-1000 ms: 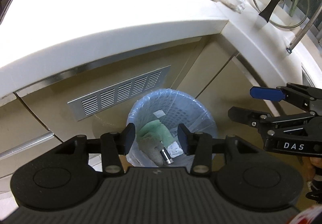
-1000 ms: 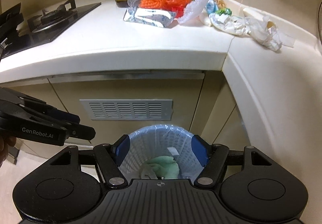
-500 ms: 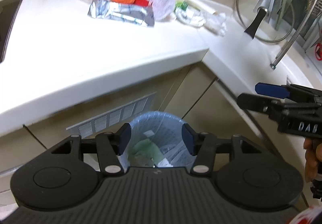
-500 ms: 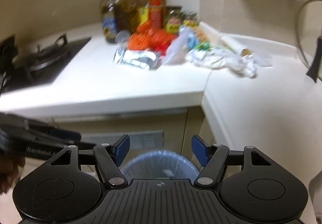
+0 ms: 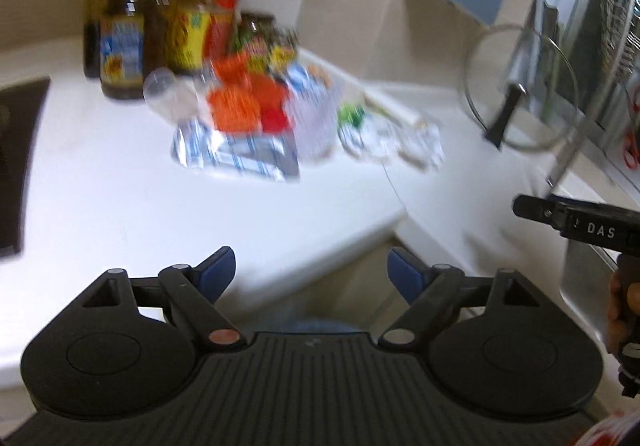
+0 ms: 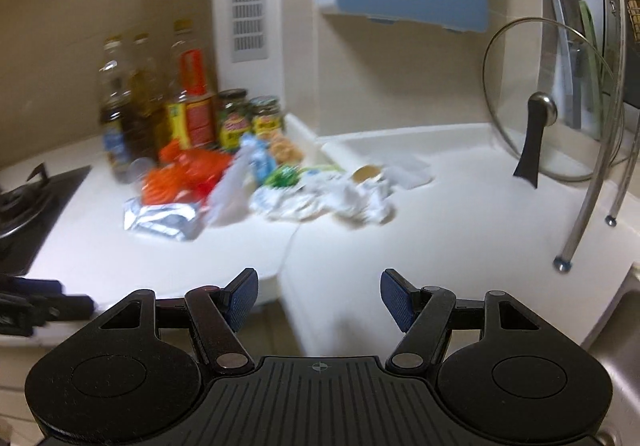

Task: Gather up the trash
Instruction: 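Raise both open tools back up toward the cluttered counter, then grasp white crumpled tissue with the right tool while the left tool grasps the orange mesh bag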

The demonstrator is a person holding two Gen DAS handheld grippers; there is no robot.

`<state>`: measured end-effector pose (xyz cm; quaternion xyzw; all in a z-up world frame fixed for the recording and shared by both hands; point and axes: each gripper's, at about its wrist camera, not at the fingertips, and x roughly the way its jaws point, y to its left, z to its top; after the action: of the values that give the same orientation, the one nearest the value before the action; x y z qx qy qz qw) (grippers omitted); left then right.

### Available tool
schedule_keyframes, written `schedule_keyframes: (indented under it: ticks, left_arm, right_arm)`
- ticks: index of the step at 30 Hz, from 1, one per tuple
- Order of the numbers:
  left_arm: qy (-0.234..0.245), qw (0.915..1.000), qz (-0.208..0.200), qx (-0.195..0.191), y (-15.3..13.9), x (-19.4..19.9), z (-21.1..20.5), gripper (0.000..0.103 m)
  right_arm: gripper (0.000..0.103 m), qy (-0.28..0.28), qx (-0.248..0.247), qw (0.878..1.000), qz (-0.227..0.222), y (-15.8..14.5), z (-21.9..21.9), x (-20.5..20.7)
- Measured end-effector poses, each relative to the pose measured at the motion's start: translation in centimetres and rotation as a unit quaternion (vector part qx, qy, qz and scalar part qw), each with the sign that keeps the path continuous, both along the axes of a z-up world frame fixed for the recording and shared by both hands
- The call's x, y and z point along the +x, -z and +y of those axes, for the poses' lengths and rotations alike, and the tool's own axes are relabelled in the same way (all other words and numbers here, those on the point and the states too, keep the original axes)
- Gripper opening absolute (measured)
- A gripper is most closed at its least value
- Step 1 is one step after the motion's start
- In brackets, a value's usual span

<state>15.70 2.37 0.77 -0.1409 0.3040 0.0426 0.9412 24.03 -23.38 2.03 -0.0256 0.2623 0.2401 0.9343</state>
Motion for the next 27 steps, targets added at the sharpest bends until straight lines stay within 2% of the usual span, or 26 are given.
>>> schedule_keyframes:
  ticks: [4, 10, 19, 24, 26, 27]
  left_arm:
    - [-0.042, 0.9987, -0.024, 0.014, -1.2, 2.3, 0.6, 0.089]
    - [-0.094, 0.9946, -0.028, 0.034, -2.1, 5.6, 0.9, 0.091]
    - [-0.152, 0.9872, 0.011, 0.047, -1.6, 8.0, 0.4, 0.094]
    - [-0.146, 0.988, 0.027, 0.043, -0.9, 9.0, 0.9, 0.094]
    - [-0.137, 0.9888, 0.032, 0.048, -0.5, 9.6, 1.3, 0.094]
    - [-0.135, 0.9889, 0.035, 0.053, -0.4, 9.9, 1.5, 0.094]
  right_arm:
    - [0.08, -0.004, 0.018, 1.0, 0.001, -0.6, -1.2, 4.5]
    - [0.081, -0.02, 0.033, 0.999, 0.015, -0.2, -2.3, 11.4]
    - [0.083, -0.1, 0.023, 0.993, 0.05, 3.2, 0.7, 19.1]
    - [0.083, -0.103, 0.017, 0.991, 0.083, 5.5, 2.1, 21.8]
    - [0.075, -0.101, 0.014, 0.99, 0.095, 6.3, 2.3, 22.4]
    - [0.056, -0.092, 0.009, 0.991, 0.097, 6.6, 2.3, 22.4]
